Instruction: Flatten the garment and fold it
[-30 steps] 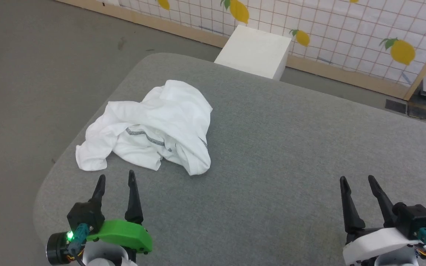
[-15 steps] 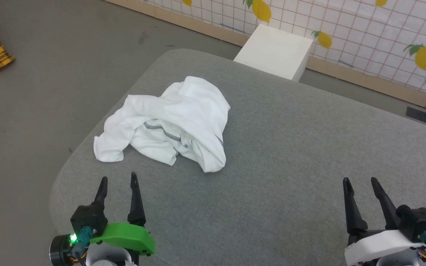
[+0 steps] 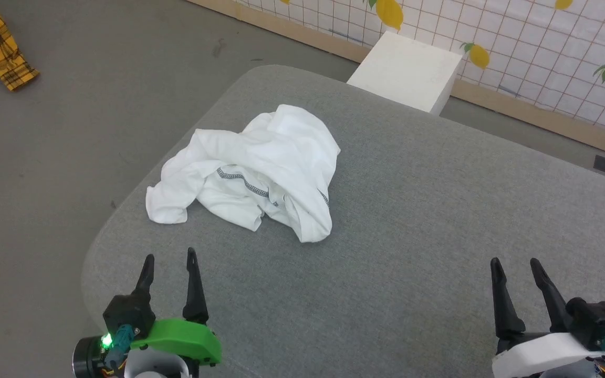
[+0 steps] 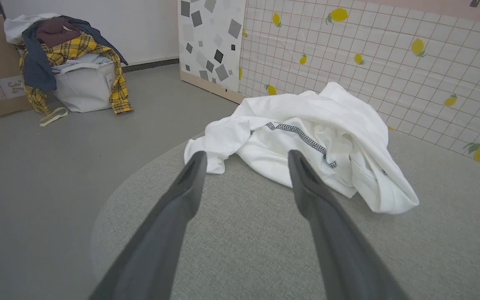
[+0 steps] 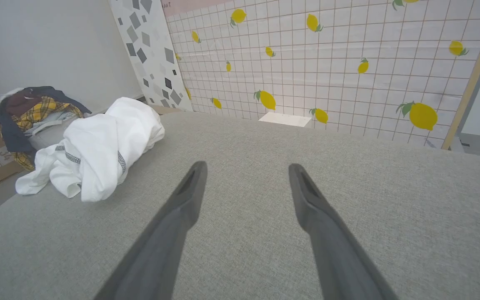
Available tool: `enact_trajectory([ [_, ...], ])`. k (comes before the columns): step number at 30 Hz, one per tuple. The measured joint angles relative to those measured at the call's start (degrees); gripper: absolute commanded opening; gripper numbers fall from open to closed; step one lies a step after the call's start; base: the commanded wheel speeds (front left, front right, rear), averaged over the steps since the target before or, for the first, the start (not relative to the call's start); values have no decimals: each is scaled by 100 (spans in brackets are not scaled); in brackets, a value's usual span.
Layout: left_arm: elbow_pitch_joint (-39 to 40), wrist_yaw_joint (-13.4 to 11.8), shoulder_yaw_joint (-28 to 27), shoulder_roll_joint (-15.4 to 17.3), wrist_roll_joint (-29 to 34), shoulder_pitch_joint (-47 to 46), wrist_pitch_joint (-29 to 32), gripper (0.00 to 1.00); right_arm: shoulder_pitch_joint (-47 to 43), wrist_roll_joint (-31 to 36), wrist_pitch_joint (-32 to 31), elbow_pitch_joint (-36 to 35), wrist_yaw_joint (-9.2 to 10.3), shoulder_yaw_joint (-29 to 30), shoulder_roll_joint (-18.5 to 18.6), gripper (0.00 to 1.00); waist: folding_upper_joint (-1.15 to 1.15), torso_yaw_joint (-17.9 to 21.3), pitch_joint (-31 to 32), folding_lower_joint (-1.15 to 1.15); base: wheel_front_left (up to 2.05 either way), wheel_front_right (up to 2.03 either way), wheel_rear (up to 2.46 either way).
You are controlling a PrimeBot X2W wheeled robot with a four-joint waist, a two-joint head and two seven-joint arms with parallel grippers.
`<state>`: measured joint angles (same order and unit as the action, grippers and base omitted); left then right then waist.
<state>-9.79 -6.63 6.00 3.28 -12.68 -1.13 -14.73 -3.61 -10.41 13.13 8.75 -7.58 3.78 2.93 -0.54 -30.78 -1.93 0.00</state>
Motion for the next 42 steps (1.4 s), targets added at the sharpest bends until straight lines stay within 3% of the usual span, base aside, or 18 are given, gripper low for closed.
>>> enact_trajectory([
  [7, -21, 8, 5, -4, -46, -7, 0, 100, 0, 1, -2, -7, 0, 3, -1, 100, 0, 7, -31, 0, 0, 0, 0],
  [14, -177, 322, -47, 116, -301, -796, 144, 100, 2, 96, -114, -133, 0, -5, -2, 100, 0, 81, -151, 0, 0, 0, 0],
  [18, -423, 646, -179, 290, -659, -1735, 649, 100, 15, 257, -256, -318, 0, 47, -3, 100, 0, 186, -311, 0, 0, 0, 0],
  [19, -794, 845, -256, 386, -1013, -2401, 1283, 100, 45, 355, -360, -493, 0, 85, -3, 100, 0, 289, -472, 0, 0, 0, 0],
  [22, -1247, 878, -372, 446, -1382, -2995, 2082, 100, 121, 431, -469, -682, 0, 113, -4, 100, 0, 424, -654, 0, 0, 0, 0],
  [28, -2050, 550, -612, 630, -1869, -3767, 3666, 100, 295, 491, -583, -890, 0, 121, -3, 100, 0, 804, -1045, 0, 0, 0, 0],
  [31, -2281, 246, -587, 778, -1848, -3897, 4281, 100, 374, 491, -589, -953, 0, 136, -2, 100, 0, 1042, -1261, 1, 0, 0, 0],
  [42, -2430, -286, -322, 845, -1717, -3840, 5259, 100, 494, 491, -555, -1001, 0, 174, -2, 100, 0, 1601, -2008, 1, 0, 0, 0],
])
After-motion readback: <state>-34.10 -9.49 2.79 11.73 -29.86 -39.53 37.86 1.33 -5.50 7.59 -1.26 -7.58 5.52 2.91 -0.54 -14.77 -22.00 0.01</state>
